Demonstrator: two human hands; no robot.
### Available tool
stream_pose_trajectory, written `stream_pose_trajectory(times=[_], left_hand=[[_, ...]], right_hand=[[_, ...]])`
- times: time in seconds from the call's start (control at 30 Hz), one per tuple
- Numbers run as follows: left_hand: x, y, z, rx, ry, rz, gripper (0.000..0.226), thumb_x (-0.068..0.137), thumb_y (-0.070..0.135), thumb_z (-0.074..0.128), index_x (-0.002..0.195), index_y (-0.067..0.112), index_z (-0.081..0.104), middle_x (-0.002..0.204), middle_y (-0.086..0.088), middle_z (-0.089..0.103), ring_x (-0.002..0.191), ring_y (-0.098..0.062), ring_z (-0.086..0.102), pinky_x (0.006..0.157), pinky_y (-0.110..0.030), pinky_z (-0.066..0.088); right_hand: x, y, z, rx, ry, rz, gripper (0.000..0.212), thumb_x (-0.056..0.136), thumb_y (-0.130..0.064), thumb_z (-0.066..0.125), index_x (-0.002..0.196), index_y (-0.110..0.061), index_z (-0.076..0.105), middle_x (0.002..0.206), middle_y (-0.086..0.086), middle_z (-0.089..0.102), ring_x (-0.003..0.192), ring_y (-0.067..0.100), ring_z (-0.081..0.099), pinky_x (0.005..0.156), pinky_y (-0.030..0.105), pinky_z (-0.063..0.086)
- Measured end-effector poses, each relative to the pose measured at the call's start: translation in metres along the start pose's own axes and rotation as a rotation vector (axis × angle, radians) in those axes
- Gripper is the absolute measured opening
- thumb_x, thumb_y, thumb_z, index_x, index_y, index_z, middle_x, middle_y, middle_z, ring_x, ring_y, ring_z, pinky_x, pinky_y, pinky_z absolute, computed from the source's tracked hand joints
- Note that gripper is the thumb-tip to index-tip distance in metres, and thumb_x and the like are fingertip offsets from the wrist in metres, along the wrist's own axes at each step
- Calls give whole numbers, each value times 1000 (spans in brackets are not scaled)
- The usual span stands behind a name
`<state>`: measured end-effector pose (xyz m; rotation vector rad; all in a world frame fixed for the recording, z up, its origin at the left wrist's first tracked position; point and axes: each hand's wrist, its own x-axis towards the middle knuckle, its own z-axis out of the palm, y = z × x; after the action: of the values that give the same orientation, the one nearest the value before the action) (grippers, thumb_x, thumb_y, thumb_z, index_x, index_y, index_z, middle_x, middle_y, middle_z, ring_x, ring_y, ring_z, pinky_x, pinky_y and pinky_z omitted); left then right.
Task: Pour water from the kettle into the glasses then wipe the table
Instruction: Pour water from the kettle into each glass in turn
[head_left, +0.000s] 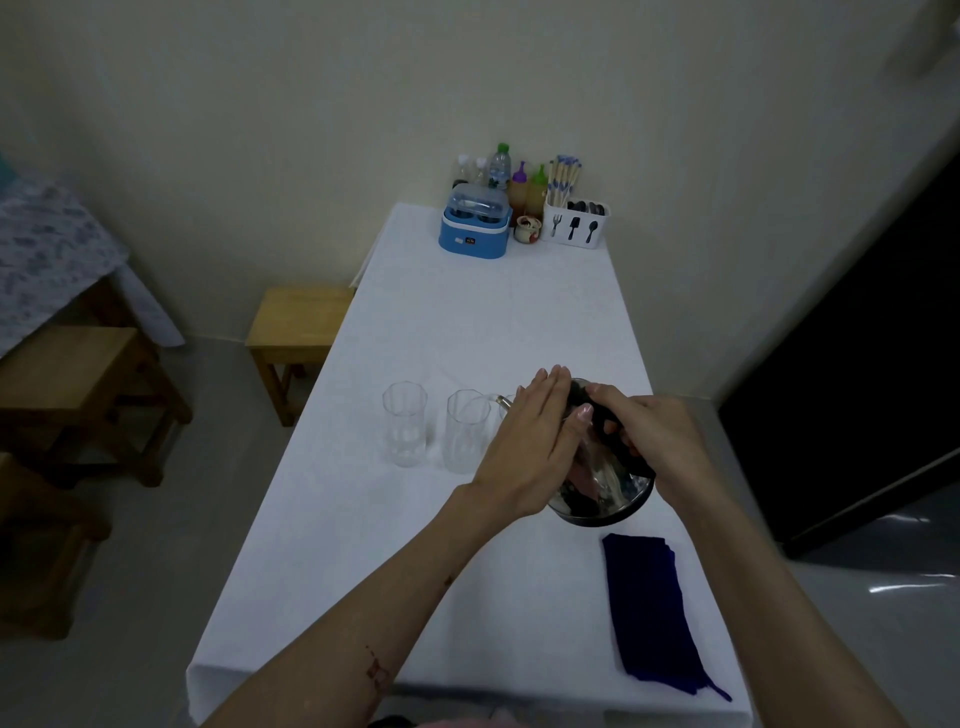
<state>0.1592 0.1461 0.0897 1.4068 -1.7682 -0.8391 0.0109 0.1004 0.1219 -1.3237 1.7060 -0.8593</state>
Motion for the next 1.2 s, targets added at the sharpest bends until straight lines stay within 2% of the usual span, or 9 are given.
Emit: stream_pose_trajectory(times=[0.43, 0.57, 0.83, 1.2], left_hand=[[3, -2, -1, -5, -9, -8, 61, 104, 47, 20, 156, 16, 11, 164, 4, 10, 150, -5, -1, 123, -33, 3], [3, -2, -2, -3, -7, -12, 61, 104, 47, 21, 155, 17, 12, 164, 4, 10, 149, -4, -1, 123, -33, 3], [3, -3, -2, -6, -10, -11, 61, 104, 46, 22, 156, 15, 12, 164, 4, 10, 149, -5, -1, 123, -31, 2], [4, -5, -4, 5, -17, -9, 61, 104, 46, 21, 156, 16, 12, 164, 4, 10, 149, -5, -1, 123, -32, 2]], right_hand=[[1, -2, 0, -7, -7, -1, 56, 61, -68, 73, 58, -12, 74, 60, 1, 71, 68, 24, 67, 79, 48, 59], [1, -2, 0, -3, -8, -13, 56, 61, -68, 73, 59, -12, 74, 62, 2, 73, 77, 31, 72, 80, 48, 59], [3, -1, 2, 4, -11, 3, 52, 62, -68, 73, 50, -17, 71, 53, -3, 66, 62, 22, 62, 68, 39, 52], [3, -2, 5, 6, 2, 10, 53, 64, -67, 75, 52, -15, 72, 54, -2, 66, 60, 21, 61, 66, 37, 50]])
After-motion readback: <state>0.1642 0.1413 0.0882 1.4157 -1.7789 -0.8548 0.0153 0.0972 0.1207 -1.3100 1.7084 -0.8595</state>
